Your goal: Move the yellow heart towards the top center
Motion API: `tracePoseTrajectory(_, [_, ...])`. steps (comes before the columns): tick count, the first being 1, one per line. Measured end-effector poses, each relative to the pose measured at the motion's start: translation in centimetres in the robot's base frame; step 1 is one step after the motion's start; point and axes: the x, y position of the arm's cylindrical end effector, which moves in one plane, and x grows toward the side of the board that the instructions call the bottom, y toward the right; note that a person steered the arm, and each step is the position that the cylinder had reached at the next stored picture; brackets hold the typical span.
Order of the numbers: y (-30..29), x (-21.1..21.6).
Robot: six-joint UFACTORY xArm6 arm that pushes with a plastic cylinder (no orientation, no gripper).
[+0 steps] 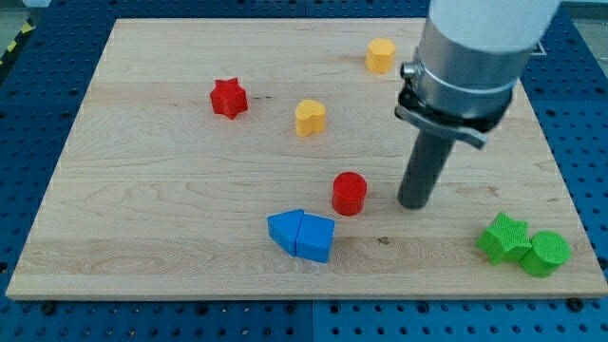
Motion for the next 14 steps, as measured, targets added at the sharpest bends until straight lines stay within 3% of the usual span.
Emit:
tracePoseTrajectory(1, [-4.8,-4.1])
tracePoseTrajectory(5, [-11.4,-8.4])
tracePoseTrajectory(7, [-9.1,-11.0])
tracePoseTrajectory(8, [-9.6,-13.3])
tracePoseTrajectory(10, [-14.8,-13.8])
tracePoseTrajectory(11, [-14.9,-16.7])
tracePoseTrajectory(12, [-13.3,-20.3])
tracePoseTrajectory(14, [-10.4,-23.4])
